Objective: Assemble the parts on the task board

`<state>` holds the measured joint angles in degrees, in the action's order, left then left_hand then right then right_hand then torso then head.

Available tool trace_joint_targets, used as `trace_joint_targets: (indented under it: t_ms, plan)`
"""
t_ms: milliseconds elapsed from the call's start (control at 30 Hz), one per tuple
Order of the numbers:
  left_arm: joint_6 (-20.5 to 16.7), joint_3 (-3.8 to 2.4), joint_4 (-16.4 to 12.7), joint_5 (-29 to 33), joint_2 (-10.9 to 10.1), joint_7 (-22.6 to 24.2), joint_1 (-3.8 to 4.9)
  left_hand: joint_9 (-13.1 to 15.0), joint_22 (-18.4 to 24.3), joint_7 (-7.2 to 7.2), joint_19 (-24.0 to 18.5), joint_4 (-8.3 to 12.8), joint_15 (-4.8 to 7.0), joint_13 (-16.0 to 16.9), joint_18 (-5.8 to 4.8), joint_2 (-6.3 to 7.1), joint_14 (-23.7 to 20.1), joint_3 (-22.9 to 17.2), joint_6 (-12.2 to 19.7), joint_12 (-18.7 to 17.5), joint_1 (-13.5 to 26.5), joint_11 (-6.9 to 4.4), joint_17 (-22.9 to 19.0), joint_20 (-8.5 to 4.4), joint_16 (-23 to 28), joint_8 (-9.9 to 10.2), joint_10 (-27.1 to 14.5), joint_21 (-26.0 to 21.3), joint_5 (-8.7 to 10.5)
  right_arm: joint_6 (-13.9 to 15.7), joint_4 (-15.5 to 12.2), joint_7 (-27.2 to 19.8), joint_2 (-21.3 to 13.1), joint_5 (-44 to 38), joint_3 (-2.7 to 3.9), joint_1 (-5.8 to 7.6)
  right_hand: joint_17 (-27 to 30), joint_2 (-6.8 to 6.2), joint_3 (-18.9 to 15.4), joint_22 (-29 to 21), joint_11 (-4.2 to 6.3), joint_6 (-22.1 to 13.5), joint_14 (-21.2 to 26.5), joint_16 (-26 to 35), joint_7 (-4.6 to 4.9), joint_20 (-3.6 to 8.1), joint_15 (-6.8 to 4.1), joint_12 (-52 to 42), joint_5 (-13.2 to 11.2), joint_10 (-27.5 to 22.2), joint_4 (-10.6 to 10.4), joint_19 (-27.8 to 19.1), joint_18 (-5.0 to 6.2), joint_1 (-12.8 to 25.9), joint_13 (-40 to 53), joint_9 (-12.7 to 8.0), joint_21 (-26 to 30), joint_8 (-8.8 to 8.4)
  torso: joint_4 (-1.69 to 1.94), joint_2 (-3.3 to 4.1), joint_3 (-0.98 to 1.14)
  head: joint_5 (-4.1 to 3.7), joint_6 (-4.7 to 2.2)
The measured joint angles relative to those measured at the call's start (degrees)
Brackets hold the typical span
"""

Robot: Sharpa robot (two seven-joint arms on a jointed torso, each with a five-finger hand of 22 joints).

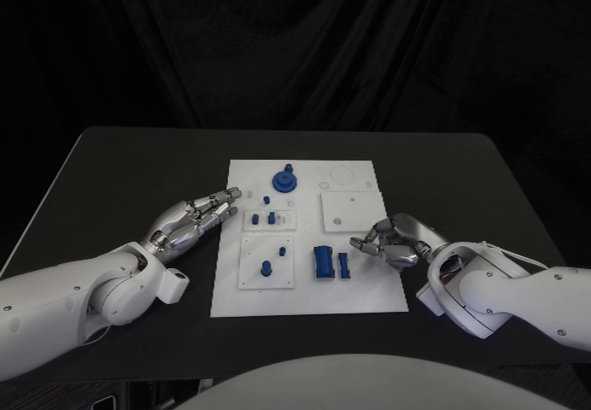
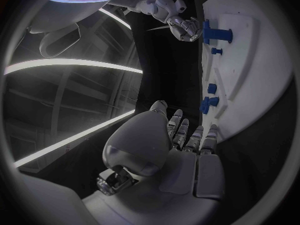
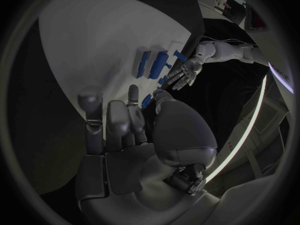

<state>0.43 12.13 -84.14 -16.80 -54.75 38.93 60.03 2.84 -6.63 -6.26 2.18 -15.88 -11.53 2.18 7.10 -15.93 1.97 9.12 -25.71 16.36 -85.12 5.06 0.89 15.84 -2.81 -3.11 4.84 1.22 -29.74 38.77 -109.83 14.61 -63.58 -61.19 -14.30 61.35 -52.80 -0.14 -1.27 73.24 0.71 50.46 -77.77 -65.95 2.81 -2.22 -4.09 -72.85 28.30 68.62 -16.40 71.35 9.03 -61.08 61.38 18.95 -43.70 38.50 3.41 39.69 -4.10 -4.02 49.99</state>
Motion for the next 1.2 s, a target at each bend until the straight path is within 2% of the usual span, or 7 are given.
trace_joint_targets:
  t_ms: [233, 367, 467, 800, 967, 1033, 1200]
  plan:
    - [-2.09, 0.00, -2.44, -0.01, -1.44, -0.02, 0.03, 0.01, 0.69, 0.61, -0.42, -0.83, 2.18, -0.01, 0.92, 0.18, -0.36, 0.56, 0.88, -0.15, 0.74, -0.03, -0.15, -1.66, 0.48, 0.13, -0.46, 0.00, 0.50, 4.34, 1.30, -14.14, -0.32, 8.72, 0.05, 3.69, 29.29, 1.78, -1.91, -19.72, -10.50, -7.74, 32.26, 33.88, 8.04, -8.97, 11.86, 33.16, -0.41, -32.93, -0.32, -22.90, -0.78, -0.83, -31.61, -6.02, 33.25, -8.11, -0.04, -0.10, -0.01, 0.44, 0.00]
    - [-3.15, 0.03, -2.87, -0.01, -1.25, -0.02, 0.54, -0.85, 1.36, 6.11, -0.60, -1.03, 2.43, -0.17, 0.91, -0.73, -0.62, 3.78, 8.60, -1.79, 7.99, 0.41, -0.30, -3.07, 1.05, 1.02, -1.04, 0.00, 5.64, 3.91, 3.15, -21.92, 0.57, 17.13, 0.13, 5.37, 36.14, 2.16, -3.82, -27.70, -16.60, -15.83, 45.71, 41.10, 7.33, -12.63, 17.91, 42.39, -1.27, -43.94, -0.35, -34.62, -3.91, -0.72, -40.36, -10.48, 39.72, -14.91, -0.14, -0.35, -0.02, 1.06, 0.00]
    - [-3.73, -0.01, -3.09, -0.01, -0.35, -0.02, 1.06, -1.21, 1.53, 8.12, -0.60, -1.03, 2.20, -0.28, 0.92, -0.78, -0.87, 4.22, 12.05, -2.69, 10.64, 0.25, -0.37, -3.07, 1.16, 1.34, -1.20, 0.00, 8.30, 2.41, 4.89, -27.19, 1.26, 23.47, 0.05, 5.84, 39.68, 3.11, -5.82, -45.29, -17.20, -20.80, 55.01, 43.34, 4.63, -14.26, 20.17, 45.08, -3.00, -52.12, -0.41, -53.36, -4.35, 0.23, -44.57, -13.12, 41.16, -18.41, -0.29, -0.81, -0.02, 1.44, 0.00]
    - [-4.57, 0.00, -2.03, -0.01, 1.70, -0.01, 1.25, -1.73, 1.95, 13.45, -0.80, -1.03, 1.81, -0.57, 0.91, -0.84, -1.25, 4.22, 18.16, -5.99, 11.56, -2.42, -0.56, -2.01, 1.82, 1.69, -2.55, 0.00, 9.21, -2.99, 8.35, -39.03, 2.58, 34.54, 0.05, 5.98, 46.45, 1.31, -6.59, -58.68, -11.80, -32.91, 70.89, 48.00, -6.23, -14.77, 18.54, 48.62, -7.48, -63.89, -0.50, -63.45, -5.06, 2.42, -52.11, -16.02, 41.93, -24.60, -0.64, -2.21, 0.40, 1.93, 0.00]
    - [-4.95, -0.02, -1.65, -0.01, 2.16, -0.01, 1.28, -1.73, 2.22, 13.54, -0.80, -1.03, 2.11, -0.57, 0.90, -0.84, -1.55, 4.21, 18.24, -5.99, 11.56, -2.67, -0.63, -2.01, 2.03, 1.69, -2.66, 0.00, 9.10, -4.61, 9.15, -41.98, 2.59, 36.63, 0.04, 5.66, 46.99, 0.87, -6.28, -59.23, -12.08, -34.49, 71.40, 47.67, -6.67, -14.57, 19.02, 48.62, -7.48, -64.23, -0.50, -63.66, -5.05, 1.97, -53.10, -16.09, 41.93, -24.98, -0.69, -2.65, 0.63, 1.81, 0.00]
    - [-4.98, -0.02, -1.57, -0.01, 2.21, -0.07, 1.28, -1.77, 2.73, 13.50, -1.09, -0.65, 2.37, -0.75, 0.91, -0.38, -1.75, 3.83, 18.27, -6.37, 13.73, -2.91, -0.64, -2.60, 2.03, 1.84, -2.90, 0.00, 9.29, -4.77, 9.23, -42.21, 2.64, 36.83, -0.02, 5.58, 50.02, 0.12, -4.27, -62.84, -9.28, -38.59, 73.14, 52.28, -3.69, -10.41, 15.28, 54.78, -12.83, -67.63, 3.83, -65.75, -7.79, 15.76, -55.28, -18.24, 43.27, -28.46, -0.62, -2.71, 0.68, 1.66, 0.00]
    - [-5.35, -0.45, -1.59, 0.10, 2.28, -0.44, 1.20, -2.35, 4.85, 12.08, -1.64, 2.33, 4.16, -1.55, 0.79, 2.65, -1.94, 1.33, 19.69, -8.25, 26.87, -4.05, -0.74, -5.16, 2.38, 2.45, -4.04, -0.50, 13.04, -4.64, 9.84, -42.15, 3.66, 37.27, 1.13, 5.31, 52.70, 0.05, 1.21, -71.57, -1.41, -47.84, 77.71, 60.67, -2.83, -1.80, 6.54, 65.92, -22.33, -68.65, 12.50, -71.27, -8.63, 43.83, -61.23, -18.84, 43.50, -37.00, -0.69, -2.80, 0.71, 1.84, -0.57]
